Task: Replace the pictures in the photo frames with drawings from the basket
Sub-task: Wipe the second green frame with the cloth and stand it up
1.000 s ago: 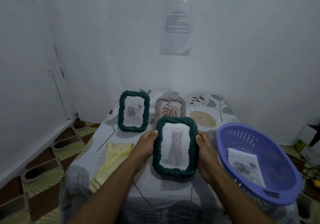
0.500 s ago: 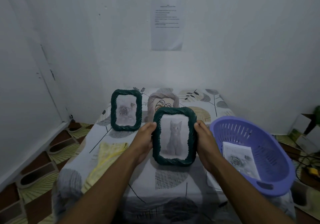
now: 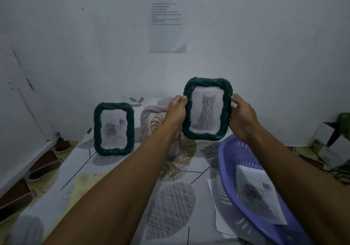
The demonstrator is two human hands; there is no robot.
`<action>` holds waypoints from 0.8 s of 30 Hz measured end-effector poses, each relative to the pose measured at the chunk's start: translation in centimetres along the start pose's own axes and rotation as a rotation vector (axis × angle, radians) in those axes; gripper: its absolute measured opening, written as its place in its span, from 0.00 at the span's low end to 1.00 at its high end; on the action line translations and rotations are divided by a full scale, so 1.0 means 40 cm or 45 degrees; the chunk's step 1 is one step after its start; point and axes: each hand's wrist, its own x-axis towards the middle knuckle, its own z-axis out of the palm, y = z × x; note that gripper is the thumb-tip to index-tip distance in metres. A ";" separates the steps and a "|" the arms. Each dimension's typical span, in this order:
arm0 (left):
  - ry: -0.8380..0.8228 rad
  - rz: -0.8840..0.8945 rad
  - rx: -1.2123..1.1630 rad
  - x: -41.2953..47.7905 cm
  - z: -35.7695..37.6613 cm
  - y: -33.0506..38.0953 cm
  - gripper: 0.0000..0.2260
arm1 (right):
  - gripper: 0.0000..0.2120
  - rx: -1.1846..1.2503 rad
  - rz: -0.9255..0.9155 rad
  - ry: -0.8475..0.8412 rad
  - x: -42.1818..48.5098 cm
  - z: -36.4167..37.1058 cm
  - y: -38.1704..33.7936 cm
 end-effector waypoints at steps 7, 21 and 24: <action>0.101 -0.066 0.113 0.126 0.050 -0.131 0.14 | 0.12 0.004 0.135 0.103 0.112 -0.062 0.057; 0.149 -0.134 0.372 0.124 0.066 -0.184 0.09 | 0.11 -0.676 0.279 0.129 0.144 -0.101 0.075; 0.158 -0.140 0.393 0.118 0.063 -0.185 0.10 | 0.12 -0.750 0.279 0.108 0.145 -0.097 0.076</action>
